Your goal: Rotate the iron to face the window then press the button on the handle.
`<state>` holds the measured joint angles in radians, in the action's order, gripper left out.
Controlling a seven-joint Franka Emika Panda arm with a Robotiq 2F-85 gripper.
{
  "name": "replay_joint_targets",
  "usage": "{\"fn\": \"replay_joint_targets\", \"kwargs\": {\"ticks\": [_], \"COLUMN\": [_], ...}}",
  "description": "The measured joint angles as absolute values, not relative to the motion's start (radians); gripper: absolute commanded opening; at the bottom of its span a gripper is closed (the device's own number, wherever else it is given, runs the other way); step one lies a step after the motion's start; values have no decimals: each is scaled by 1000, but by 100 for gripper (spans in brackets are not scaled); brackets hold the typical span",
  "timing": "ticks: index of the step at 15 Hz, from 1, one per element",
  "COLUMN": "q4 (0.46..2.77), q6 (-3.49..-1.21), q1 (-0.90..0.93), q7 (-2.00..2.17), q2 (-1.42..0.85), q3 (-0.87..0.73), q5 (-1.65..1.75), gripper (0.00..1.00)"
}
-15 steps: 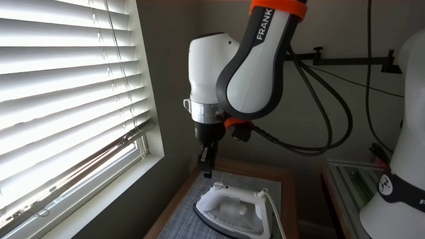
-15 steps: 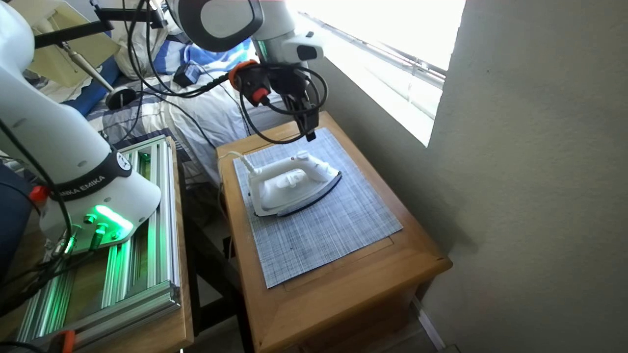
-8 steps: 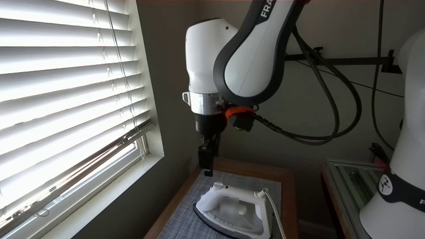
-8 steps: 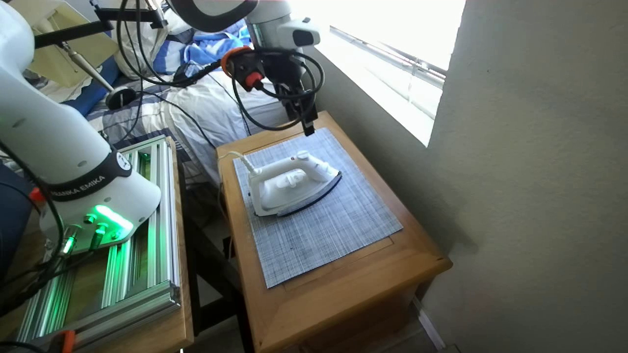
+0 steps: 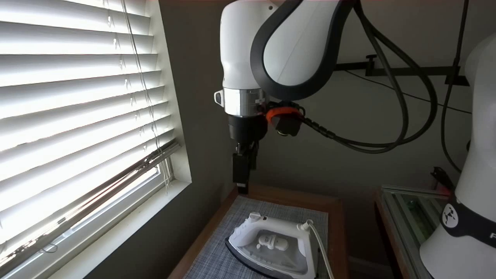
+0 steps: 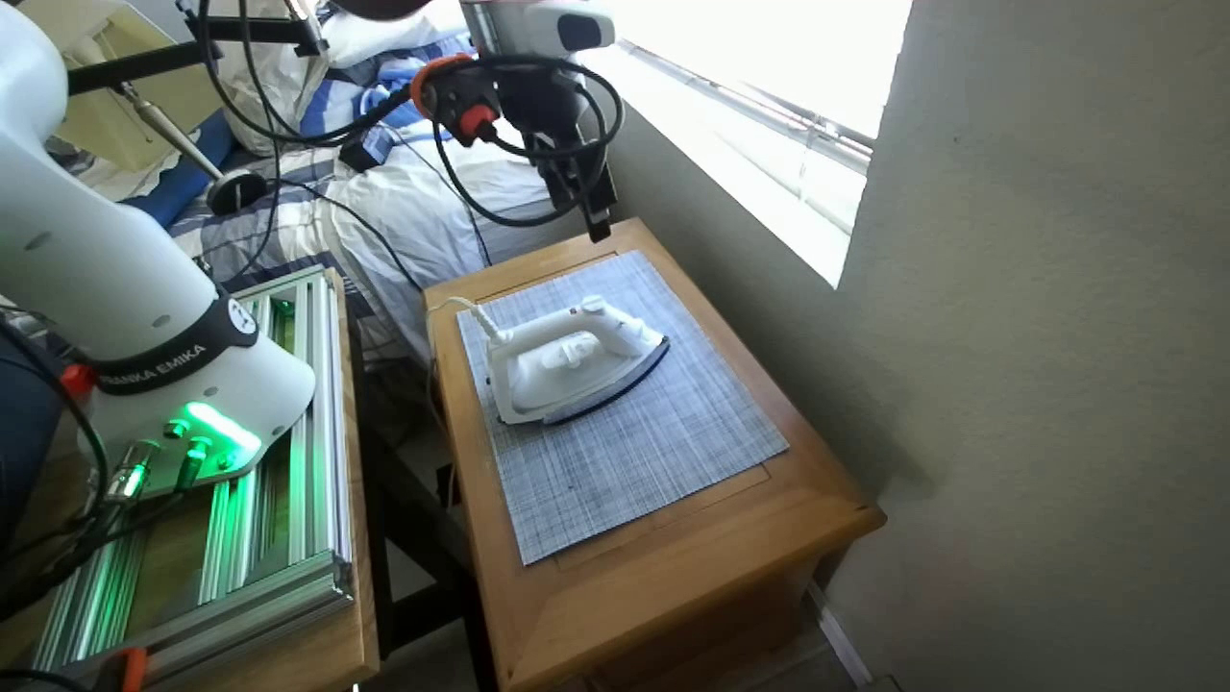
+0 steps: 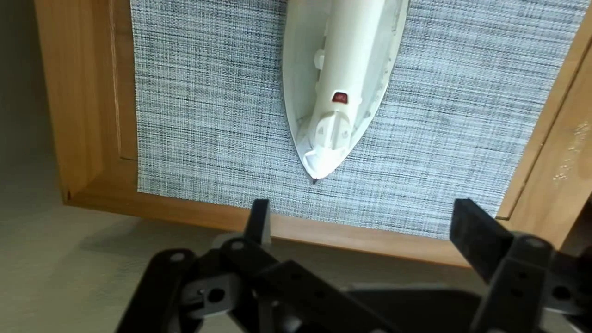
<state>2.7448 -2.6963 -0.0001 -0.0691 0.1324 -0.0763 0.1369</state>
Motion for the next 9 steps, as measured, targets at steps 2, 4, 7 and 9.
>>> {"fn": "replay_joint_targets", "kwargs": {"ticks": [2, 4, 7, 9], "q4": [2742, 2741, 2742, 2742], "q6": [-2687, -2681, -2673, -2673], "q1": [2, 2, 2, 2], "q7": [-106, -134, -142, -143], "q2": [155, 180, 197, 198], "q3": [-76, -76, -76, -76], "q5": [98, 73, 68, 68], "gripper": [100, 100, 100, 100]}}
